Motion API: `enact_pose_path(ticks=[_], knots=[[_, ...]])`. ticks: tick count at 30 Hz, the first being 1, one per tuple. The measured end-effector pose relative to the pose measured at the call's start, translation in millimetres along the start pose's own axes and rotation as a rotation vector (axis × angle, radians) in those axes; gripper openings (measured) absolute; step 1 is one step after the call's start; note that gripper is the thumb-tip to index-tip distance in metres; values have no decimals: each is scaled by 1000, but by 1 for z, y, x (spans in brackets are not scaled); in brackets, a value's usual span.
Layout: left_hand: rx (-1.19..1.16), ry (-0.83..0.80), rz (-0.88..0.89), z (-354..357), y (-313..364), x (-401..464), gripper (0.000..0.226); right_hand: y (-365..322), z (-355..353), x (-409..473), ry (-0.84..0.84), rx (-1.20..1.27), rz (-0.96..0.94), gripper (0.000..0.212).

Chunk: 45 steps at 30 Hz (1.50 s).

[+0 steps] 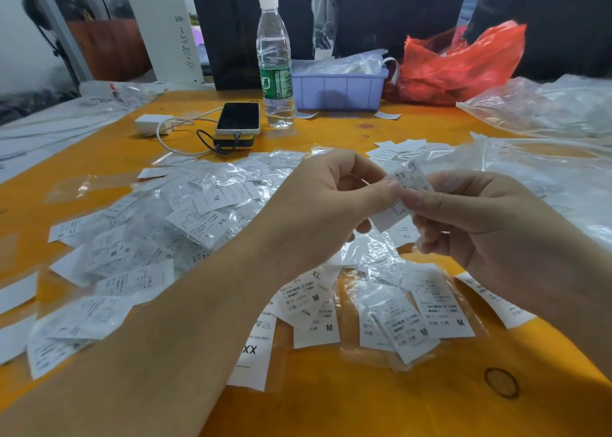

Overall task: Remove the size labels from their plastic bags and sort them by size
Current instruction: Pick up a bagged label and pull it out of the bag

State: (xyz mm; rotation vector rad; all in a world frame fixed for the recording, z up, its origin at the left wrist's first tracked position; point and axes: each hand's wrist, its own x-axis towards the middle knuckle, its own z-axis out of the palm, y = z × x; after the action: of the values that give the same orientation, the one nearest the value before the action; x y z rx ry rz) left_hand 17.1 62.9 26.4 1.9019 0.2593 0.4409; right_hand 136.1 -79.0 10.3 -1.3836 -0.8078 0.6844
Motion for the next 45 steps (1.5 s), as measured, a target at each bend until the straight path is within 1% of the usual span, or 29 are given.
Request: enact_pose_path(ticks=[4, 14, 18, 22, 24, 27, 31, 37, 45], knots=[[19, -56, -50, -2, 2, -1, 6, -3, -3, 2, 68, 76, 2, 15], [37, -37, 27, 2, 2, -3, 12, 3, 1, -1, -20, 59, 22, 15], [20, -52, 36, 2, 3, -3, 12, 0, -1, -2, -24, 58, 2, 17], [46, -89, 42, 3, 4, -3, 10, -5, -4, -2, 6, 73, -12, 19], [40, -82, 38, 1, 4, -3, 9, -8, -5, -2, -35, 69, 2, 20], [34, -67, 28, 0, 4, -3, 11, -9, -7, -3, -111, 38, 12, 28], [4, -65, 31, 0, 3, -3, 10, -8, -4, -3, -131, 52, 9, 14], [8, -83, 53, 3, 1, -2, 9, -4, -5, -1, -93, 81, 61, 12], [-15, -61, 63, 2, 0, -2, 16, -5, -7, -2, -124, 98, 92, 27]])
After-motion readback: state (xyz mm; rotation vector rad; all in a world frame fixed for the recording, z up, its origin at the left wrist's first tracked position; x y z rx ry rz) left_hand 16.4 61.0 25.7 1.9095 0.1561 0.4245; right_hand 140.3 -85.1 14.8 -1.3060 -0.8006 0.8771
